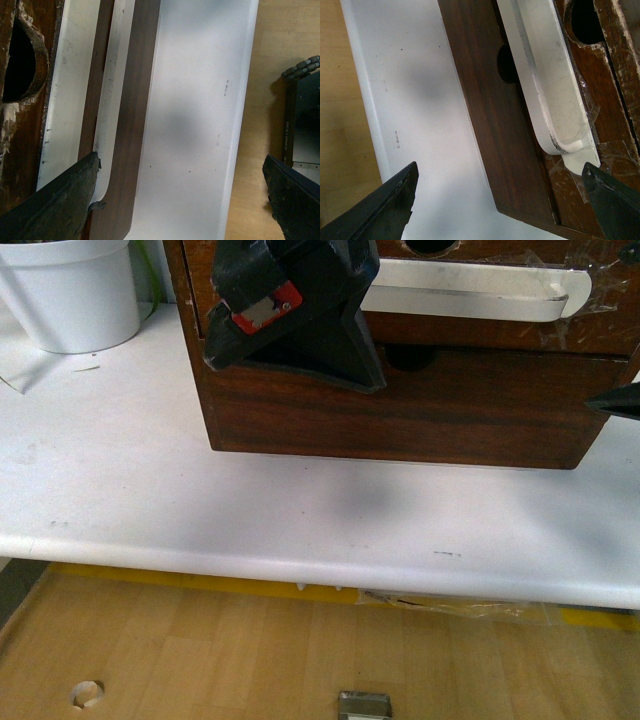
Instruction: Open drawer
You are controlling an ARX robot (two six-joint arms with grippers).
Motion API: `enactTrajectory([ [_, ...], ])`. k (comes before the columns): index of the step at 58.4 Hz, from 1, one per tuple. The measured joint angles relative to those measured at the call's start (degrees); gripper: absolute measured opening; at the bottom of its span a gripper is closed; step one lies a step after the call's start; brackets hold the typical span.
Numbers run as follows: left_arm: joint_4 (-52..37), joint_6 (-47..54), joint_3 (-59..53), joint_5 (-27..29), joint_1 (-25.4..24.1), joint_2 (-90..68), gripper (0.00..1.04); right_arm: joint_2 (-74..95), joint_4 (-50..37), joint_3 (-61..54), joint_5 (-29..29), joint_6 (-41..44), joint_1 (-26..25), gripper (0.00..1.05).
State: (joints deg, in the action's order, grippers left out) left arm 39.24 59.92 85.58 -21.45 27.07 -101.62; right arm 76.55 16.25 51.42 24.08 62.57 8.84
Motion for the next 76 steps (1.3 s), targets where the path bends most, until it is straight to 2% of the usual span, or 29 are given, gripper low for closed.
enactTrajectory([
  [30,-2.6,-0.7,1.8,-0.6,0.0,-4.4,0.99,3.0,-0.1,3.2,-0.6,0.0,1.5,0.96],
  [76,-0.5,0.5,2.7,-0.5,-0.8,-5.4,0.99,11.0,-1.0,6.5,-4.2,-1.2,5.1,0.96],
])
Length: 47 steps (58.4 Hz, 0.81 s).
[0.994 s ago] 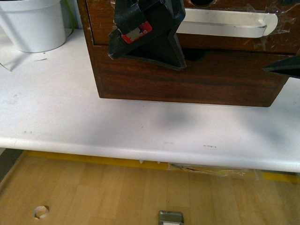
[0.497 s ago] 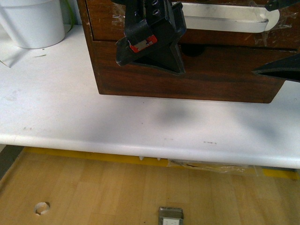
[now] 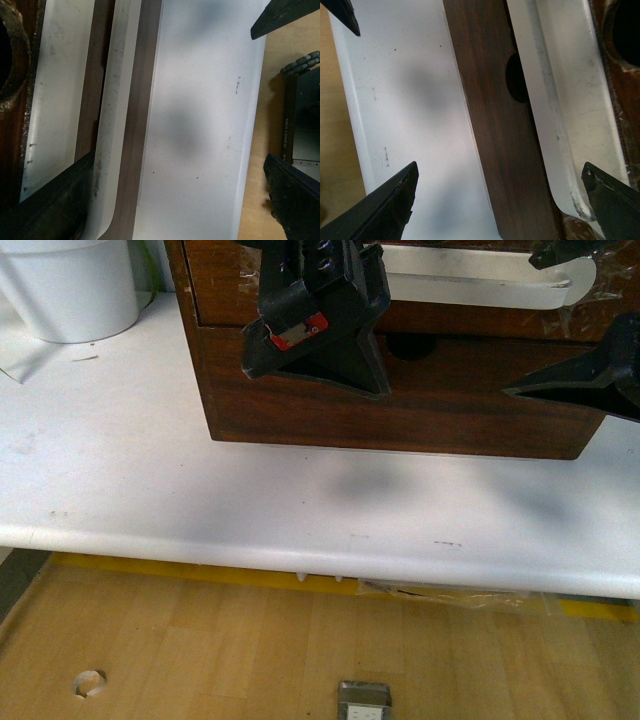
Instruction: Open drawer
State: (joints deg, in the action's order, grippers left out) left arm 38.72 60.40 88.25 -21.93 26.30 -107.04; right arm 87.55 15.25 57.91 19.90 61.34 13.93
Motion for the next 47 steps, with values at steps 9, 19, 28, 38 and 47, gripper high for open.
enactTrajectory([
  [9,1.0,1.2,-0.1,-0.3,-0.3,0.0,0.99,1.0,0.8,0.5,0.2,0.3,0.0,0.96],
  [19,1.6,2.2,-0.2,-0.7,-0.5,0.0,0.99,1.8,2.7,1.6,1.2,0.7,0.0,0.96],
  [28,2.9,3.9,-0.5,-0.7,-0.5,0.5,0.99,1.8,6.1,2.4,2.1,2.4,0.3,0.96],
  [38,5.3,6.7,-1.9,0.2,-0.5,2.0,0.99,0.4,9.6,2.2,3.0,4.6,0.7,0.96],
  [47,4.4,7.9,-5.5,-0.9,-0.5,4.7,0.99,-1.8,10.9,0.6,3.8,6.5,0.9,0.96],
])
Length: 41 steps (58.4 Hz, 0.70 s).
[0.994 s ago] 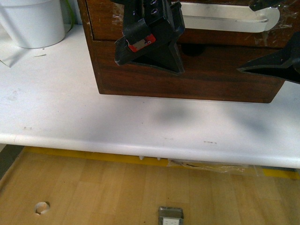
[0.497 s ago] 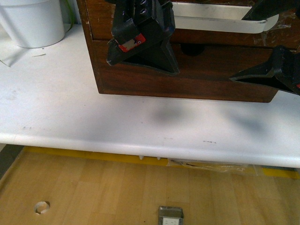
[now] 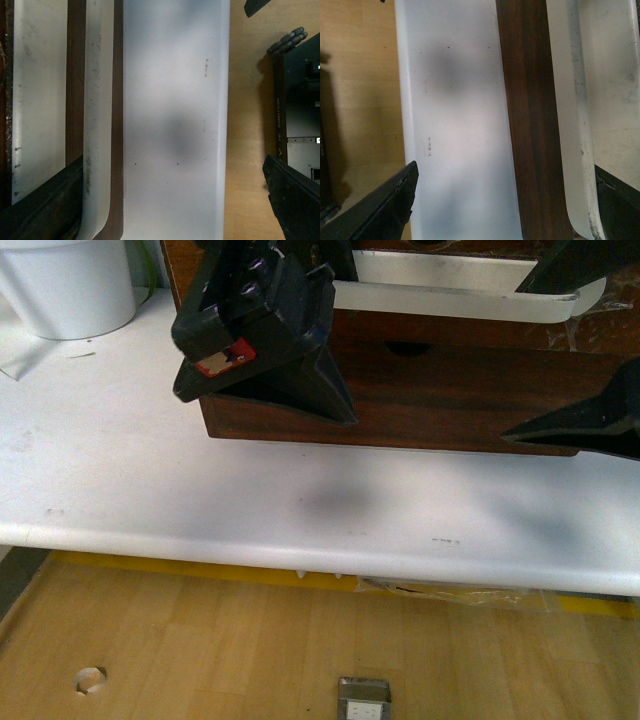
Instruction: Open drawer
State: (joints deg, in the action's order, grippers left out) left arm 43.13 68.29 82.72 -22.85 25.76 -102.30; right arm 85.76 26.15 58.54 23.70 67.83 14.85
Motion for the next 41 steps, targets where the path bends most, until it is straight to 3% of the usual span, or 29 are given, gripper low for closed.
enactTrajectory([
  [26,-1.6,3.5,-12.1,-1.4,0.7,9.7,0.99,-9.6,2.8,-8.7,1.7,6.8,0.9,0.96],
  [41,-14.1,-1.8,-19.7,-0.7,0.0,16.2,0.99,-14.8,-4.0,-12.9,7.8,2.5,-1.7,0.96],
])
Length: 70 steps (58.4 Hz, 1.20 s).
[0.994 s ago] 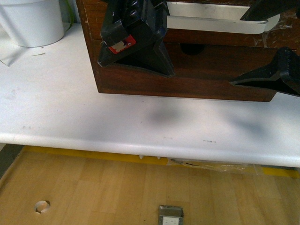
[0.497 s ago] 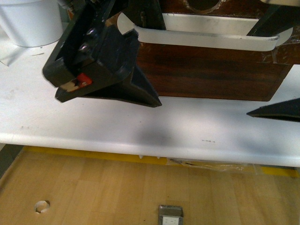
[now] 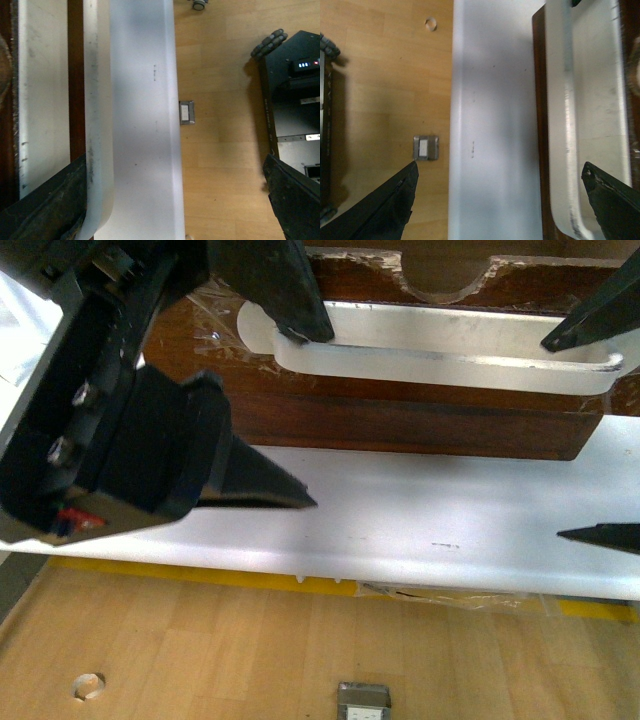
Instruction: Open drawer
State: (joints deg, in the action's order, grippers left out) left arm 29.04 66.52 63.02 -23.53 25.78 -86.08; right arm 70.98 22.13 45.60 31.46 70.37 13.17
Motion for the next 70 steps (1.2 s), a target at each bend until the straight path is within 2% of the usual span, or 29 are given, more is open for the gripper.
enactTrajectory([
  [9,-12.9,-8.0,-7.6,0.8,-1.9,9.0,0.99,-7.8,-4.5,-3.8,8.1,-8.0,-5.9,0.96],
  [18,-32.0,-20.6,-17.3,5.7,-4.5,17.1,0.99,-17.2,-13.7,-12.3,16.6,-19.3,-13.8,0.96],
  [26,-47.4,-31.7,-26.7,13.1,-8.5,24.2,0.99,-25.8,-23.1,-20.1,19.4,-30.4,-19.4,0.96],
  [33,-53.9,-40.3,-35.6,20.4,-12.2,31.4,0.99,-33.8,-31.5,-26.9,19.4,-40.8,-23.9,0.96],
  [43,-51.6,-50.9,-45.9,30.0,-17.2,44.6,0.99,-41.7,-35.6,-33.1,14.9,-52.5,-26.4,0.96],
  [47,-49.2,-53.3,-49.2,34.3,-18.9,50.0,0.99,-45.1,-34.3,-34.8,13.0,-56.5,-26.6,0.96],
  [57,-38.6,-59.2,-53.9,40.2,-23.9,64.5,0.99,-55.0,-25.8,-36.5,10.7,-62.2,-27.2,0.96],
  [63,-33.4,-61.9,-55.3,39.6,-28.4,71.6,0.99,-57.0,-23.9,-36.8,8.9,-64.5,-27.9,0.96],
  [70,-33.2,-64.3,-56.8,38.5,-32.3,74.0,0.99,-57.4,-24.0,-36.9,8.7,-66.4,-28.2,0.96],
])
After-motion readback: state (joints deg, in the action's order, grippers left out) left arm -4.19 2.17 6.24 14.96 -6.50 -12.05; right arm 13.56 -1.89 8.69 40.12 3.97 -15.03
